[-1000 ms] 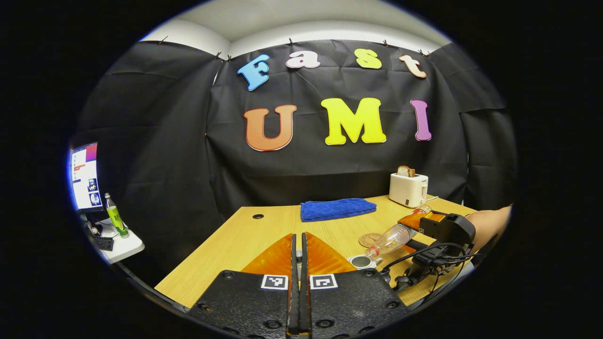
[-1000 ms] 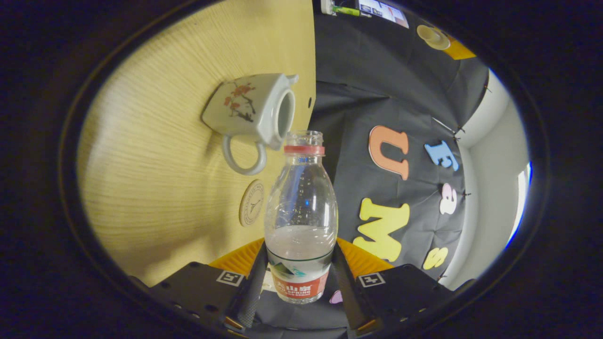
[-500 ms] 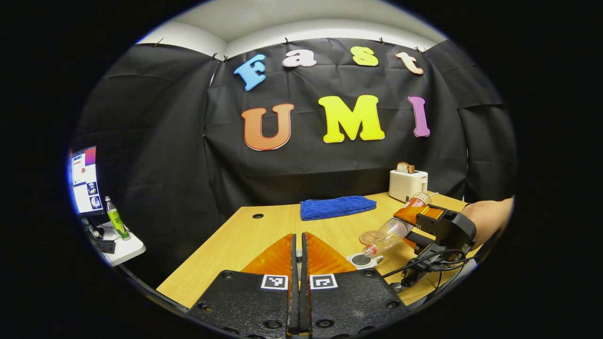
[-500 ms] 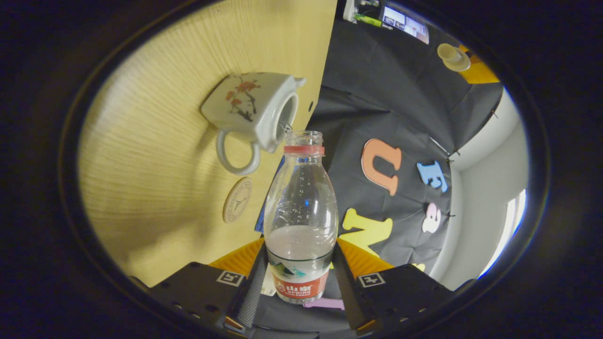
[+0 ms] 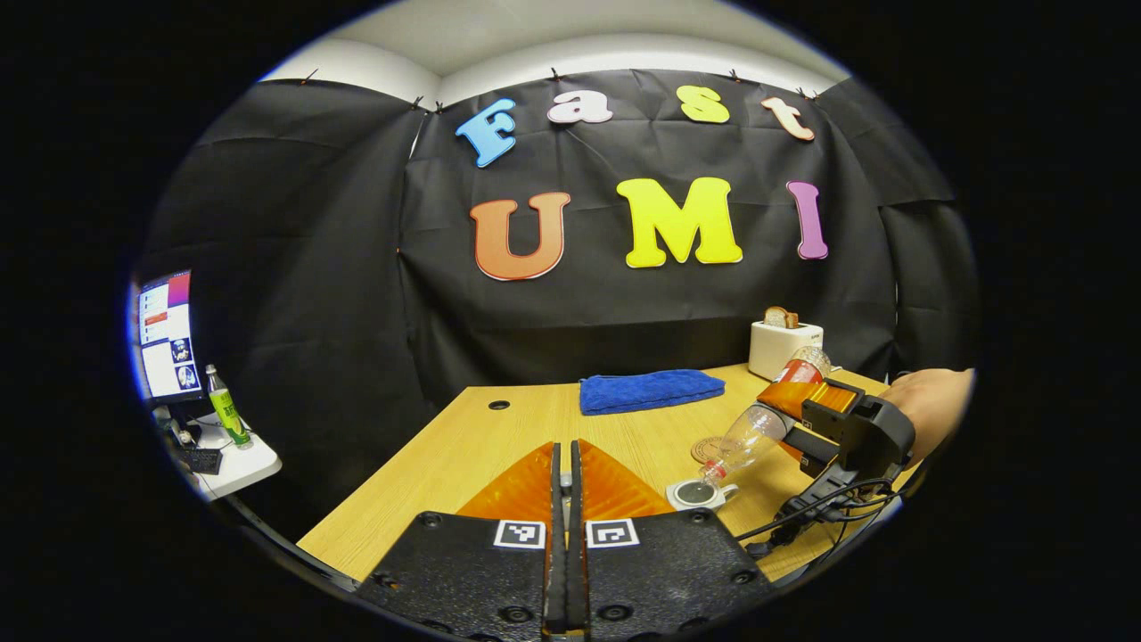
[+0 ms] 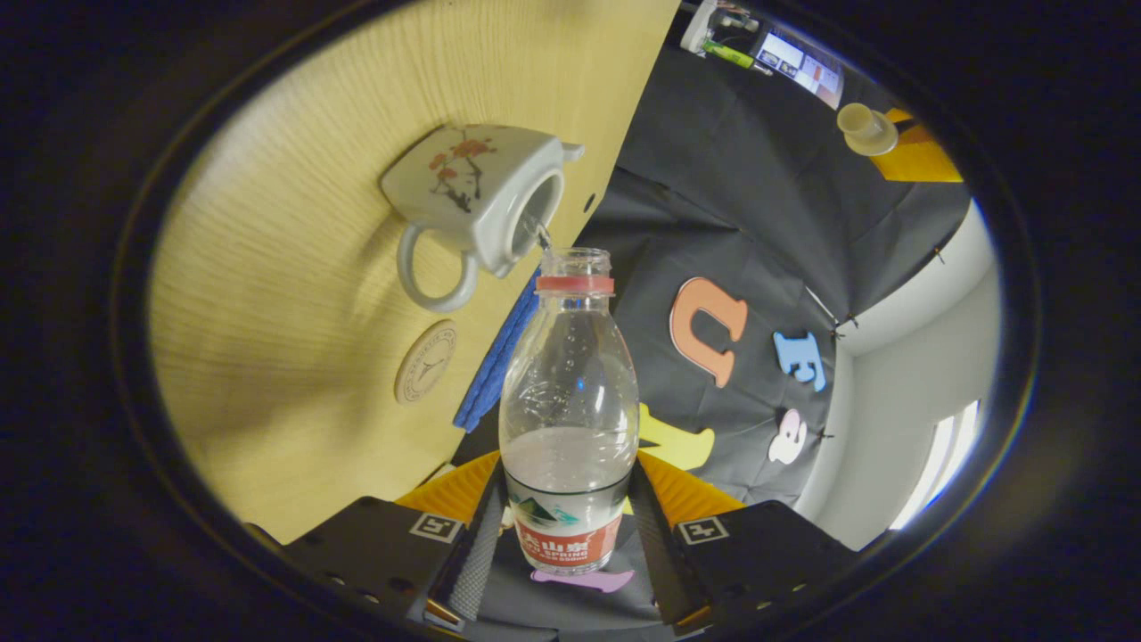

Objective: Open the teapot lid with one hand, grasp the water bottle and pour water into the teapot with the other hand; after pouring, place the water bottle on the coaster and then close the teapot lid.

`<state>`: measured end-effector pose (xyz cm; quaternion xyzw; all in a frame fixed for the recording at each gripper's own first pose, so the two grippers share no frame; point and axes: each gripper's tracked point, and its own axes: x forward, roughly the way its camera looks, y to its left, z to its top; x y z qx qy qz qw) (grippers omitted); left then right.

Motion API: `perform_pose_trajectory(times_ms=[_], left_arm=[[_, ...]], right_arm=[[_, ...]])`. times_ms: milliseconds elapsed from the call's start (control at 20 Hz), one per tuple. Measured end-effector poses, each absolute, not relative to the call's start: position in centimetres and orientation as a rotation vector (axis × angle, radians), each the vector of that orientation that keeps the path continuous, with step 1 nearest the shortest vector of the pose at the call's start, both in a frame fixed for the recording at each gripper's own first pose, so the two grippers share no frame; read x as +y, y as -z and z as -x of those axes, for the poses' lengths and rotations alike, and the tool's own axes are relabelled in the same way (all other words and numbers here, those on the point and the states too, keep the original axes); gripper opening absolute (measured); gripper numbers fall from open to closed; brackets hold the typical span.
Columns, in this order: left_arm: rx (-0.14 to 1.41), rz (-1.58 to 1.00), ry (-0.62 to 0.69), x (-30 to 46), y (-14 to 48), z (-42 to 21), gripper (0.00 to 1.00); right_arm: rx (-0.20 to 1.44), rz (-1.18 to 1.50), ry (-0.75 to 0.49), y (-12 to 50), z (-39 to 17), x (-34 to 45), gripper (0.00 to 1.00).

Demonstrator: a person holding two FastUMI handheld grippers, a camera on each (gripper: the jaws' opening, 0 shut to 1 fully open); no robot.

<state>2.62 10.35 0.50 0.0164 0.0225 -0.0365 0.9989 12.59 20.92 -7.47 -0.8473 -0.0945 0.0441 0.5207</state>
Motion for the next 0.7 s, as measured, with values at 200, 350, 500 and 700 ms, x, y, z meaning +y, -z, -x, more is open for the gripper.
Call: perform_pose_trajectory(times_ms=[200, 350, 500, 700], left_arm=[[0.047, -0.035, 0.075, 10.3, -0.5, -2.7, 0.03], [0.046, -0.033, 0.069, 10.5, -0.5, -2.7, 0.03], [0.041, -0.028, 0.072, 10.4, -0.7, -2.5, 0.03], [0.042, -0.034, 0.074, 10.4, -0.6, -2.5, 0.03]], right_arm=[[-0.258, 2.078, -0.103, 6.7, -12.3, 21.4, 0.72], [-0.272, 2.085, -0.101, 6.5, -12.3, 21.7, 0.74], [-0.295, 2.111, -0.077, 5.2, -12.2, 22.0, 0.72], [-0.327, 2.144, -0.067, 4.3, -12.3, 22.7, 0.72]])
